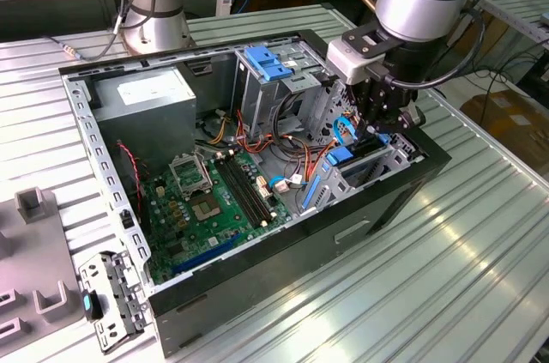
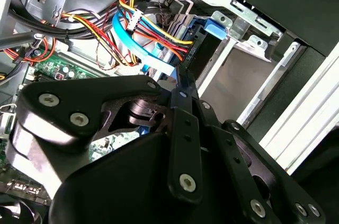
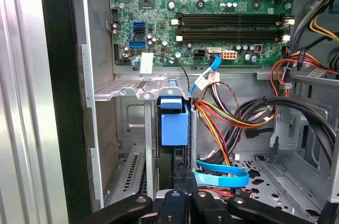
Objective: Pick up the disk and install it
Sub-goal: 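Insert the second disk wire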
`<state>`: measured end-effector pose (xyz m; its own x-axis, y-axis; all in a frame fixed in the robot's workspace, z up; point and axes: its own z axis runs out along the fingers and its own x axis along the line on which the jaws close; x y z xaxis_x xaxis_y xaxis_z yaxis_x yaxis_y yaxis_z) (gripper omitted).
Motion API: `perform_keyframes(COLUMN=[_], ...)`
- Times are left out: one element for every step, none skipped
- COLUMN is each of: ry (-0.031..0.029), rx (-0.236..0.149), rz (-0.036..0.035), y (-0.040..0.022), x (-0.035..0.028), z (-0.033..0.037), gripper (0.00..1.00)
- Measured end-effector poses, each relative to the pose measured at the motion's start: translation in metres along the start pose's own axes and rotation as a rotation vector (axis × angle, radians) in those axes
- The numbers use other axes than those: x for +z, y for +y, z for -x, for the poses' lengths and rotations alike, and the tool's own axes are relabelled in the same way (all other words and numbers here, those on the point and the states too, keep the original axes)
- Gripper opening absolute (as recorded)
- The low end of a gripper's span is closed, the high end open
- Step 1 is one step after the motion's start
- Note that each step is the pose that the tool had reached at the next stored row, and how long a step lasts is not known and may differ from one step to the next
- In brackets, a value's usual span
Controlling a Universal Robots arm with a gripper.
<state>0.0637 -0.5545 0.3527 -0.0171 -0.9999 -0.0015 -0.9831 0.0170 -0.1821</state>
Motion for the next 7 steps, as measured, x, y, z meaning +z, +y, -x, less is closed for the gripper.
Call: perform_keyframes(ry=[0.0000,0.0000,0.0000,0.0001,0.0003,0.0002,0.0003], rx=[0.000,0.000,0.000,0.000,0.000,0.000,0.000], rz=[0.0000,0.0000,0.0000,0.0000,0.0000,0.0000,0.0000], y=[0.0000,0.0000,0.0000,0.0000,0.0000,0.0000,0.0000], x=[0.0000,0.0000,0.0000,0.0000,0.0000,0.0000,0.0000], z=[0.0000,0.0000,0.0000,0.0000,0.0000,0.0000,0.0000], gripper=[0.11,0.11,0.11,0.11,0.11,0.11,0.11])
